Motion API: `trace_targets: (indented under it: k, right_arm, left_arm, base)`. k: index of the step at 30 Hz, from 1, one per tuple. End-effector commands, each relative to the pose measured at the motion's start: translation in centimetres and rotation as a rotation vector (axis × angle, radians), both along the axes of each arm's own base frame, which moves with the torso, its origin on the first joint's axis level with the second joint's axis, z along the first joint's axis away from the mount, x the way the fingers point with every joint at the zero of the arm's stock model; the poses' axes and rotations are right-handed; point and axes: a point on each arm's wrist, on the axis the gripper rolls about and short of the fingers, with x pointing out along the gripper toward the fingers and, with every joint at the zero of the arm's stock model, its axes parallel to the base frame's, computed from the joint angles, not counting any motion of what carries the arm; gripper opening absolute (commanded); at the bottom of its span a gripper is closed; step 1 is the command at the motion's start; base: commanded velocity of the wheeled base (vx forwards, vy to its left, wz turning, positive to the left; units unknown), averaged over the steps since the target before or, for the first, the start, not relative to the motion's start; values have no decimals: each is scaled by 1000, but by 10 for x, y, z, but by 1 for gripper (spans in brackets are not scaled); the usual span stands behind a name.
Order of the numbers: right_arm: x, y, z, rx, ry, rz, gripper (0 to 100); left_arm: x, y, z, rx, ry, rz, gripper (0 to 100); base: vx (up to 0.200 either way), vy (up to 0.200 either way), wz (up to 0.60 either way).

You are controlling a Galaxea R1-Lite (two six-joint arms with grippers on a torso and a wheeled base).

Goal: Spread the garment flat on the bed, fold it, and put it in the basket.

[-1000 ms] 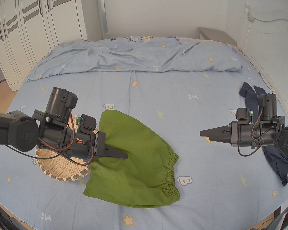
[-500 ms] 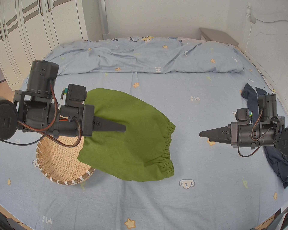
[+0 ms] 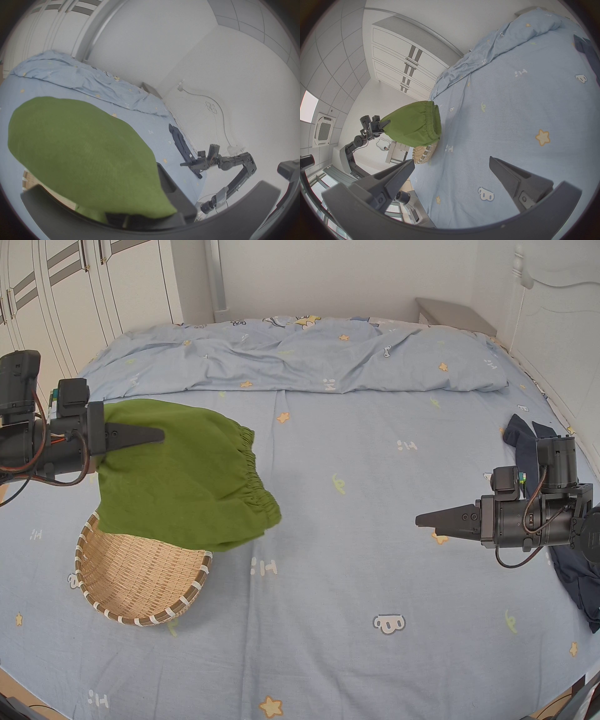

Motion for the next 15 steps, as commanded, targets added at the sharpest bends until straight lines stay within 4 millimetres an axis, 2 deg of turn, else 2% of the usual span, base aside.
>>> trace_targets:
  k: [1, 9, 11, 15]
  right_arm:
    - [-1, 0, 1, 1, -6, 2, 100]
    - [-2, 0, -1, -3, -2, 5, 100]
    - [-3, 0, -2, -8, -6, 10, 100]
    - [-6, 5, -2, -10, -5, 28, 100]
  left_arm:
    - [-11, 17, 7, -20, -15, 65, 0]
    - [-18, 38, -10, -38, 61, 155, 0]
    - [-20, 49, -23, -50, 112, 210, 0]
    - [-22, 59, -39, -65, 177, 258, 0]
  base:
    - [0, 0, 0]
    - [0, 0, 0]
    - [0, 0, 0]
    - [0, 0, 0]
